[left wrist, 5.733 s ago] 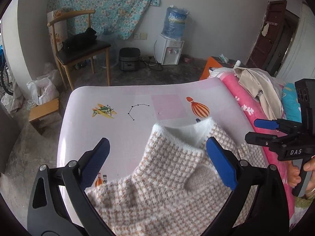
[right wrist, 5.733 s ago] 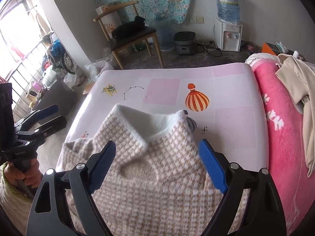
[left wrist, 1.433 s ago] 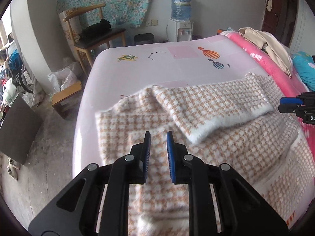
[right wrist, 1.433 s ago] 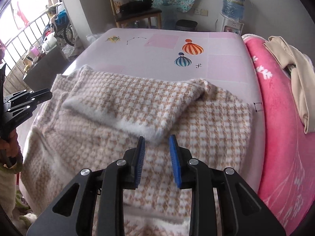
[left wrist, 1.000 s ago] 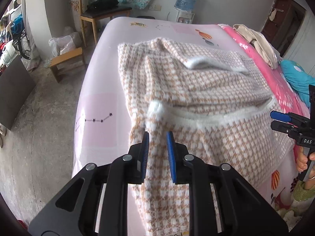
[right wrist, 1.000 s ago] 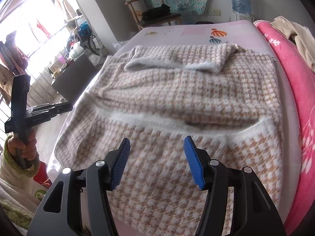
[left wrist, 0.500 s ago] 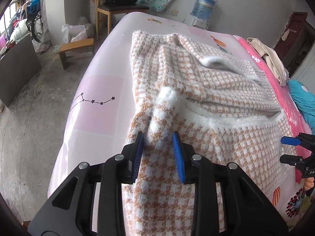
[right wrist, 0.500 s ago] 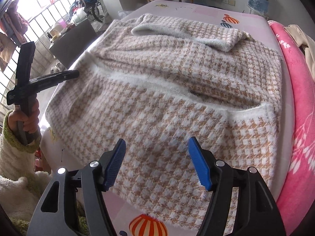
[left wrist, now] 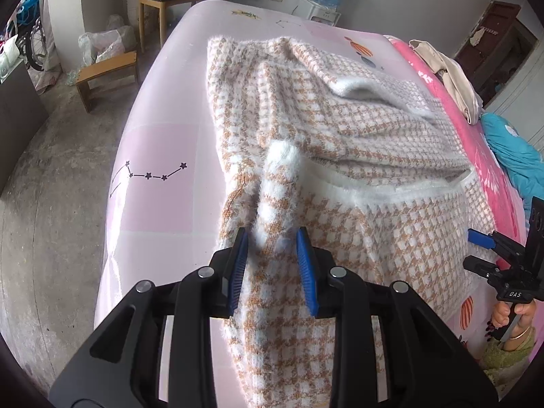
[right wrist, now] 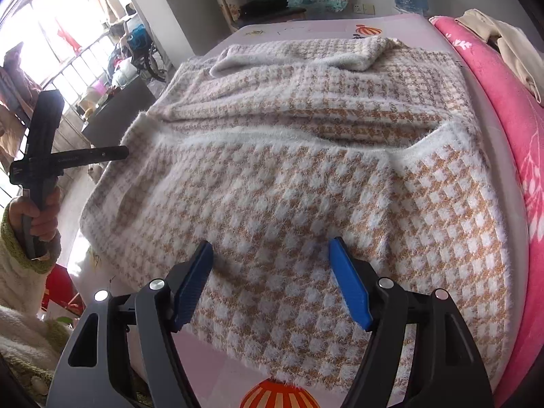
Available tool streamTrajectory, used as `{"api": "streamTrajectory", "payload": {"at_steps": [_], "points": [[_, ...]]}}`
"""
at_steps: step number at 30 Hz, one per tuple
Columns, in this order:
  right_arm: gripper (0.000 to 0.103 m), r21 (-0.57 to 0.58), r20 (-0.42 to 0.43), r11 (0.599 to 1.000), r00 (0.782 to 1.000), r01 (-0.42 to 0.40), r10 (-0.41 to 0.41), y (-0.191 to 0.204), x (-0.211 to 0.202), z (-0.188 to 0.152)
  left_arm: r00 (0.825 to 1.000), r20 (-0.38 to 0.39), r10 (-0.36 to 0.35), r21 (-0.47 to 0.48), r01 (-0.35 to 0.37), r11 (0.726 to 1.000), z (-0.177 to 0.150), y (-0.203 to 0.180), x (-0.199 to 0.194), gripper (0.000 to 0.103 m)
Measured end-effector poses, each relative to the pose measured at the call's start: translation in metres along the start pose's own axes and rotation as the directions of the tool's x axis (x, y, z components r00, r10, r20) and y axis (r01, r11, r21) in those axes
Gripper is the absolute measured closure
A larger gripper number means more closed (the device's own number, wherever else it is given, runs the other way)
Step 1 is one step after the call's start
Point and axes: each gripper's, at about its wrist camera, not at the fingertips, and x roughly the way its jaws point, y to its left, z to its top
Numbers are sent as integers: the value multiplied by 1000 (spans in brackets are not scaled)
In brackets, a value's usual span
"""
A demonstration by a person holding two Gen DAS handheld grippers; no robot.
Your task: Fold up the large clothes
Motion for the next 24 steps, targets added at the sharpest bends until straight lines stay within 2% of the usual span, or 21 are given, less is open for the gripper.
{"api": "streamTrajectory", "payload": {"at_steps": [3, 5, 8, 10, 14, 18, 21, 24], "points": [[34, -4, 9, 1000, 1000, 22, -22, -10, -13, 5, 1000, 12, -13, -36, 14, 999, 0, 2, 10, 76], [34, 2, 13, 999, 999, 49, -49, -19, -25, 11, 998, 57, -21, -54, 24, 998, -4, 0, 6, 76], [34, 17, 16, 995, 995, 98, -99, -44, -43, 18, 988, 132, -76, -45, 83, 996, -13, -5, -8, 77], [34, 32, 12, 993, 993, 117, -117, -62, -52, 24, 985, 154, -82, -31, 88, 996, -17, -10, -13, 77], [35, 70, 12, 993, 995, 95, -97, -92, -53, 36, 986, 148, -74, -25, 78, 997, -20, -16, -11, 77], [45, 128, 26, 988, 996, 84, -88, -114, -37, 41, 990, 135, -43, -8, 45, 999, -20, -20, -12, 84], [55, 179, 37, 983, 998, 35, -42, -125, -24, 40, 992, 119, -39, 14, 37, 999, -20, -22, -14, 85], [59, 178, 36, 984, 999, 24, -31, -123, -19, 37, 994, 104, -14, 54, 8, 999, -21, -27, -16, 85]]}}
